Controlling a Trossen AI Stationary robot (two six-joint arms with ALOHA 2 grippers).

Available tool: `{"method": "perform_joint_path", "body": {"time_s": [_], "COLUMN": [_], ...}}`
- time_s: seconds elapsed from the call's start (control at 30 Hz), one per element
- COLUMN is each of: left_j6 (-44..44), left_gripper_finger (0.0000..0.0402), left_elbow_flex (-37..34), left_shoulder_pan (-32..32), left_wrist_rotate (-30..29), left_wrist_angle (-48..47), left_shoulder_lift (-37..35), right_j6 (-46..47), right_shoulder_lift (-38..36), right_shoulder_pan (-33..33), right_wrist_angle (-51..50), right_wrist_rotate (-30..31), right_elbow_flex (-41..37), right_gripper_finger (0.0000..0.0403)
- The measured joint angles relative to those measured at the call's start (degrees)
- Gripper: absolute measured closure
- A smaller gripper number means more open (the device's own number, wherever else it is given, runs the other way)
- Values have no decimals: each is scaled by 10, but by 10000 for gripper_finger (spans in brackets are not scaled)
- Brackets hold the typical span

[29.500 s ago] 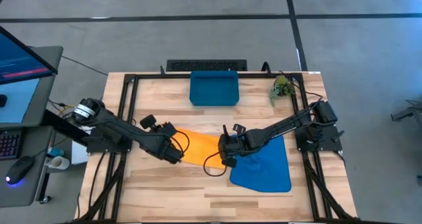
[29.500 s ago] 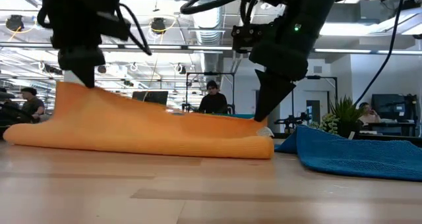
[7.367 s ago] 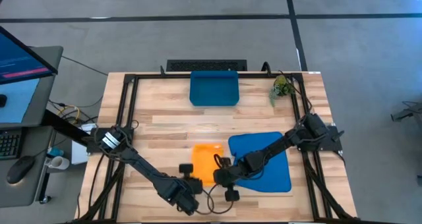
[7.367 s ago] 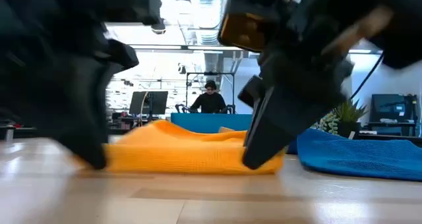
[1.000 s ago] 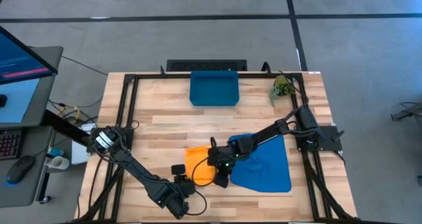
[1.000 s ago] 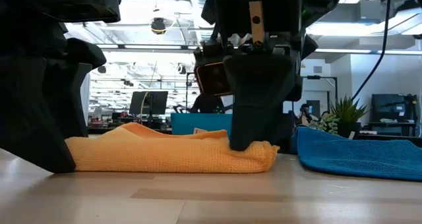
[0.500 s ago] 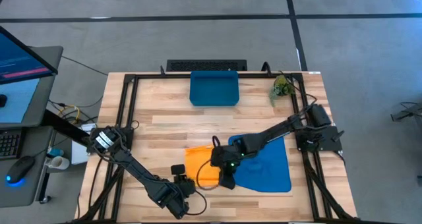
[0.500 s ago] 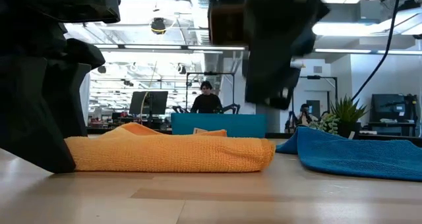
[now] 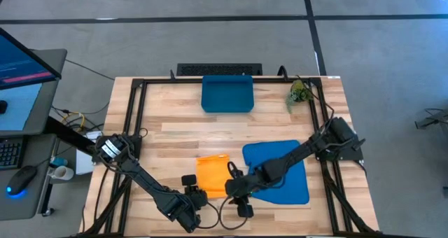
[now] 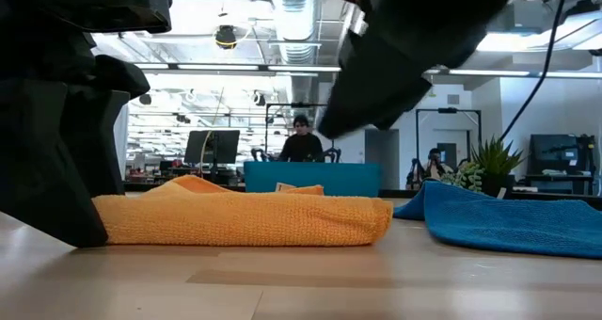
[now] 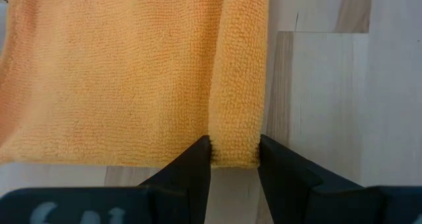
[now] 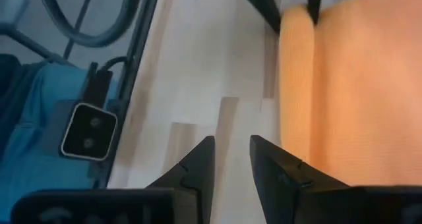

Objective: Roll microfiber towels into tight, uniform cylinder then place into a basket
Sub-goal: Roll the yellow microfiber cloth

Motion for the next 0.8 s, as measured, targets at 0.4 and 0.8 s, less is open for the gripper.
{"method": "perform_joint_path", "body": {"time_s": [0.4, 0.8], "left_j6": [0, 0], "left_gripper_finger": [288, 288], "left_elbow_flex": [0, 0], "left_shoulder_pan": [0, 1], "left_wrist_rotate": [-1, 2], "left_wrist_angle": [0, 2], "left_shoulder_lift": [0, 0], "right_j6": [-11, -9], "right_shoulder_lift": [39, 55], "right_shoulder_pan": [-2, -22], "right_wrist_angle": [44, 39], "right_wrist_rotate": [5, 20], "right_elbow_flex": [0, -1], "right_gripper_finger": [284, 284]}}
